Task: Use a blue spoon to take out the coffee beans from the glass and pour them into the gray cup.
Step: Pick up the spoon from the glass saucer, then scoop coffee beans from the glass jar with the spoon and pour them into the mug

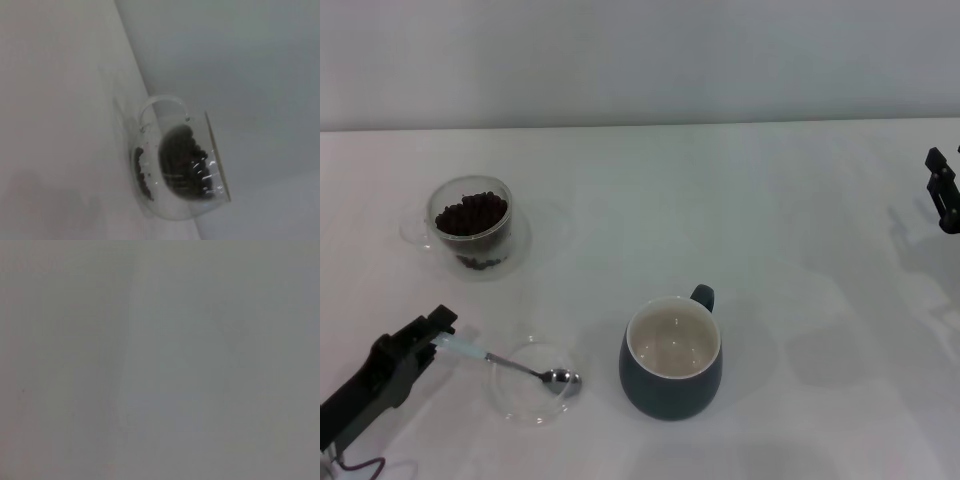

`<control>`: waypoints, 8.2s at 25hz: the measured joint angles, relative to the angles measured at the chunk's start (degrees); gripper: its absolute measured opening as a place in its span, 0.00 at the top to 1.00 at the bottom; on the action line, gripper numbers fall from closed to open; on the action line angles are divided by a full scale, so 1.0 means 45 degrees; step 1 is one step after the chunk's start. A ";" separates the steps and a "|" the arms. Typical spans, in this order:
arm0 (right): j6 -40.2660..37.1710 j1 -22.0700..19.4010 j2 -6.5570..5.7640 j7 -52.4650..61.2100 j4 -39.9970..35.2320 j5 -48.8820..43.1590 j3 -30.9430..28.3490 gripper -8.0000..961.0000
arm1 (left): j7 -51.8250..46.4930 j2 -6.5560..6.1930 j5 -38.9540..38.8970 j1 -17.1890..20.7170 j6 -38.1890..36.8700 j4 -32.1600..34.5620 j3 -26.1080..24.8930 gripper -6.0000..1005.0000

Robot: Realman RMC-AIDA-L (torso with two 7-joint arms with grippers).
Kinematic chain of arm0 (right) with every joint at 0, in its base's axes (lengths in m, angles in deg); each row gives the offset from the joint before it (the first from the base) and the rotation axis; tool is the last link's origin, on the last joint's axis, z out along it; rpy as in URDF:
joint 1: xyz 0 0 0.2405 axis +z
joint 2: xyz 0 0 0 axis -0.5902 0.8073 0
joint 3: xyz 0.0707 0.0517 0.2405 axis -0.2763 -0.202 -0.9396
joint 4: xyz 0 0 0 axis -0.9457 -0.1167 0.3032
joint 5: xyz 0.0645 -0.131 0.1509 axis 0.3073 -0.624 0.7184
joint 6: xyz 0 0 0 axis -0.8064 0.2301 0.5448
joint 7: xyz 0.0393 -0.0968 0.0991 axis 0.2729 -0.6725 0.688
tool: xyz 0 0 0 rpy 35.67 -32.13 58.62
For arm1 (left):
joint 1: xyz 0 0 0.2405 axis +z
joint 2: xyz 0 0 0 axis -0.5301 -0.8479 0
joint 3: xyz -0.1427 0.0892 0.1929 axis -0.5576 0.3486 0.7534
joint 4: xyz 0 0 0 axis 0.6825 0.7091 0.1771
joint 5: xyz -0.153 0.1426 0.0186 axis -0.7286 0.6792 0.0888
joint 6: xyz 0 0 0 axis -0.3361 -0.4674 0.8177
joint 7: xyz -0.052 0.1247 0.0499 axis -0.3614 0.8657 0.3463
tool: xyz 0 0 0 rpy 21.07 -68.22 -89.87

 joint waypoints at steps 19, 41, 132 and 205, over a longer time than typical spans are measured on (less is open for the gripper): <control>0.0017 -0.0001 0.0009 0.0003 0.0046 -0.0088 0.0047 0.59 | 0.0042 0.0024 0.0435 -0.0110 0.0185 0.0014 0.0134 0.68; -0.0065 -0.0017 0.0009 0.0004 0.0049 -0.0115 0.0077 0.59 | 0.0099 0.0053 0.0385 0.0019 -0.0073 0.0178 0.0071 0.85; 0.2166 0.0887 0.0106 -0.0349 -0.0373 -0.0054 0.0292 0.59 | -0.4741 -0.4225 0.7976 -0.4304 0.2854 0.6708 -0.0980 0.86; 0.2778 0.1035 0.0106 -0.0485 -0.0355 -0.0037 0.0193 0.59 | -0.7485 -0.2960 0.8836 -0.2550 0.2290 0.5114 -0.3283 0.86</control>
